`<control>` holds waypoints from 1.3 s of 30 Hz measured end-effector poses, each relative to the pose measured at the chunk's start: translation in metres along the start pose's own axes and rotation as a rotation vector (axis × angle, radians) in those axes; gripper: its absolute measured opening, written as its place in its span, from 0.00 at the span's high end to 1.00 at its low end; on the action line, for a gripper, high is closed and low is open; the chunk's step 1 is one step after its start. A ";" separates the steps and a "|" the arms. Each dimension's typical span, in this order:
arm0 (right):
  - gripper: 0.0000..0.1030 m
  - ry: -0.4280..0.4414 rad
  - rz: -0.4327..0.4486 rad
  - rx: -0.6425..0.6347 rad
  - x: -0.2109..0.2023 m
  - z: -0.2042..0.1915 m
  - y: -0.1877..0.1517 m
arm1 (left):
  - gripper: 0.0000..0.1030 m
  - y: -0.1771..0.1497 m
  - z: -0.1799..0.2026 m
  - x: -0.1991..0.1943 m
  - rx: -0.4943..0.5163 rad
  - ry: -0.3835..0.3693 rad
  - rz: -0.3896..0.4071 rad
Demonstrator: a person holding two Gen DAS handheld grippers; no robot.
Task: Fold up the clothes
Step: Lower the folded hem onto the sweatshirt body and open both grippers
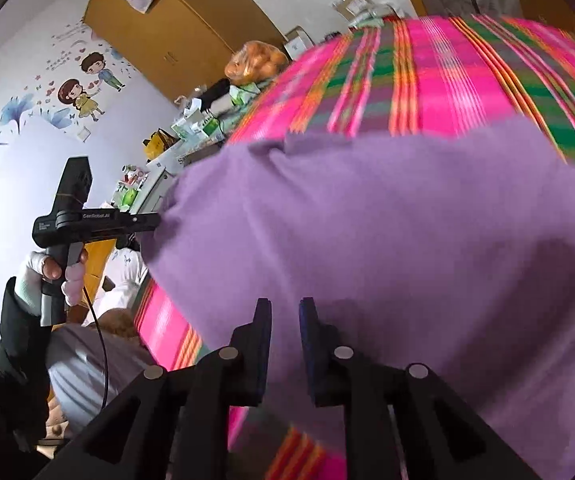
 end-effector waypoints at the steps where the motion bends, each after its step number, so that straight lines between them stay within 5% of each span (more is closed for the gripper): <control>1: 0.83 0.002 0.009 -0.009 0.001 -0.006 0.008 | 0.83 0.007 0.001 0.002 0.001 0.002 0.001; 6: 0.62 -0.006 0.083 -0.051 0.013 -0.035 0.060 | 0.83 0.034 0.008 0.015 0.000 0.003 0.008; 11: 0.61 -0.114 0.093 -0.173 0.037 -0.045 0.098 | 0.83 0.041 0.027 0.021 0.035 -0.037 0.019; 17: 0.61 -0.196 0.003 -0.275 0.084 -0.044 0.111 | 0.83 0.045 0.024 0.034 0.055 -0.041 0.002; 18: 0.62 -0.199 -0.008 -0.277 0.088 -0.042 0.111 | 0.83 0.044 0.022 0.035 0.051 -0.040 0.000; 20: 0.85 -0.213 -0.023 -0.279 0.095 -0.037 0.112 | 0.83 0.047 0.017 0.039 0.041 -0.037 -0.003; 23: 0.91 -0.190 -0.030 -0.243 0.096 -0.030 0.115 | 0.83 0.049 0.014 0.044 0.042 -0.032 -0.011; 30: 0.93 -0.118 0.090 -0.106 0.067 -0.014 0.142 | 0.83 0.051 0.014 0.047 0.063 -0.025 -0.004; 36: 0.96 -0.110 0.067 0.064 0.074 0.014 0.152 | 0.83 0.052 0.013 0.047 0.056 -0.027 0.001; 39: 0.96 -0.114 0.130 0.051 0.059 0.010 0.153 | 0.83 0.053 0.008 0.040 0.024 -0.033 0.016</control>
Point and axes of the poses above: each gripper's, at about its wrist camera, not at the fingertips, and x roughly the way its jaws point, z to its right, y to its top, the point moved 8 cm from there along x, roughly the way its jaws point, and after that the axes turned 12 degrees about x, right-handed, at the moved point
